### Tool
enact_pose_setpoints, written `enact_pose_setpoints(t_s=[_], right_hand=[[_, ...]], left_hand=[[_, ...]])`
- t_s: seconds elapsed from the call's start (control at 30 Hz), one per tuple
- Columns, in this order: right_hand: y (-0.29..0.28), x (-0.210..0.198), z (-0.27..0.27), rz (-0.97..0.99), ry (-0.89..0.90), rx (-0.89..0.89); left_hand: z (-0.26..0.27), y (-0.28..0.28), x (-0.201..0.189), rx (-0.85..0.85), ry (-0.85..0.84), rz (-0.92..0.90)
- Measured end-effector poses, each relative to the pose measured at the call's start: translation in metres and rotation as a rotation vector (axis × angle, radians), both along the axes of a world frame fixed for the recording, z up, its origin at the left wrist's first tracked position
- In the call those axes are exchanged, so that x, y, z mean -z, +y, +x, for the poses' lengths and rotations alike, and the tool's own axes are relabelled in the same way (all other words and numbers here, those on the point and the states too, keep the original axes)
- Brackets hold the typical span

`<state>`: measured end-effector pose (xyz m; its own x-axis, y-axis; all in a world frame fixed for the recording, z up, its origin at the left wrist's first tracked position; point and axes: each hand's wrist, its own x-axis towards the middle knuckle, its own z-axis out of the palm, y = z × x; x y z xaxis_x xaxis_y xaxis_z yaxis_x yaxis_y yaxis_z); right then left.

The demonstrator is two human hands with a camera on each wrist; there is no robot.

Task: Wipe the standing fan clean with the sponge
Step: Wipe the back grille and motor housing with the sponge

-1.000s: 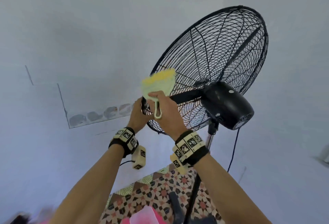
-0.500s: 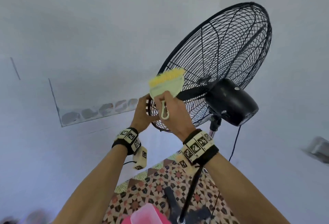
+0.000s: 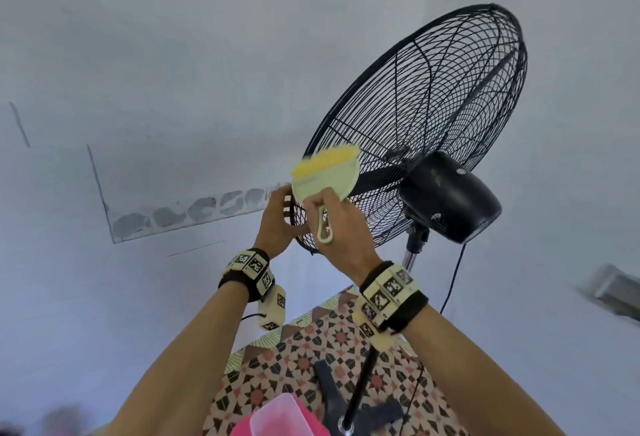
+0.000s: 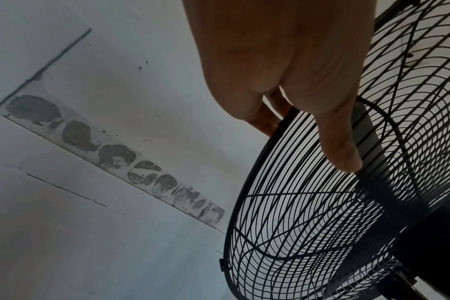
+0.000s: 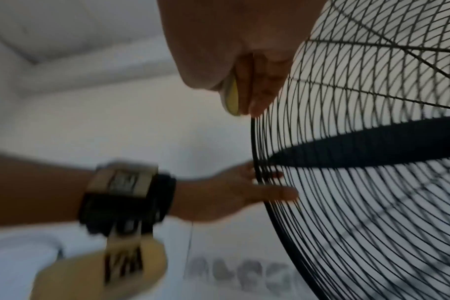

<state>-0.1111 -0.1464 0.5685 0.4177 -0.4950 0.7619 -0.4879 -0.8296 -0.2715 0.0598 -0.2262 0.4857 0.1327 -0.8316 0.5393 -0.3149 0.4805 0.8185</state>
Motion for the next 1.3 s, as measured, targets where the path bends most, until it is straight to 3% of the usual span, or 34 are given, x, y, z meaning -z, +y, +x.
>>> enact_pose_setpoints(t_s=[0.07,0.13,0.3,0.4,0.5,0.57,0.63,0.83,0.97,1.03,1.23,1.3], right_hand=[[0.005,0.026,-0.002,0.037,0.159,0.016],[0.010,0.038,-0.002,0.092,0.206,0.012],[0.028,-0.016,-0.001,0.018,-0.095,0.023],[0.019,-0.031,-0.006,-0.067,-0.168,0.168],[0.011,0.003,-0.010,-0.042,-0.066,0.269],[0.015,0.039,-0.009,0.005,0.001,0.198],[0.022,0.053,-0.009,0.097,-0.044,0.127],[0.012,-0.009,-0.011,0.045,-0.272,0.147],[0.014,0.040,-0.015,0.020,-0.107,0.177],[0.022,0.061,-0.017,0.051,-0.114,0.168],[0.002,-0.010,-0.017,-0.013,-0.341,0.193],[-0.001,0.001,-0.020,-0.007,-0.298,0.182]], left_hand=[[0.000,0.000,0.000,-0.010,-0.043,-0.029],[0.001,0.001,0.002,0.001,-0.052,-0.013],[0.002,-0.001,0.006,-0.013,-0.020,0.056],[0.001,-0.002,0.005,0.011,0.007,0.052],[-0.001,-0.001,0.004,0.001,0.018,0.034],[-0.001,-0.001,0.002,-0.022,0.000,0.028],[0.000,0.000,0.001,-0.018,-0.036,0.006],[-0.002,0.001,0.005,-0.029,-0.005,0.088],[-0.003,0.004,-0.002,-0.027,-0.029,0.076],[-0.002,0.004,-0.005,-0.053,-0.063,0.065],[-0.003,0.008,-0.011,-0.068,-0.067,0.134],[-0.006,0.012,-0.016,-0.064,-0.039,0.123]])
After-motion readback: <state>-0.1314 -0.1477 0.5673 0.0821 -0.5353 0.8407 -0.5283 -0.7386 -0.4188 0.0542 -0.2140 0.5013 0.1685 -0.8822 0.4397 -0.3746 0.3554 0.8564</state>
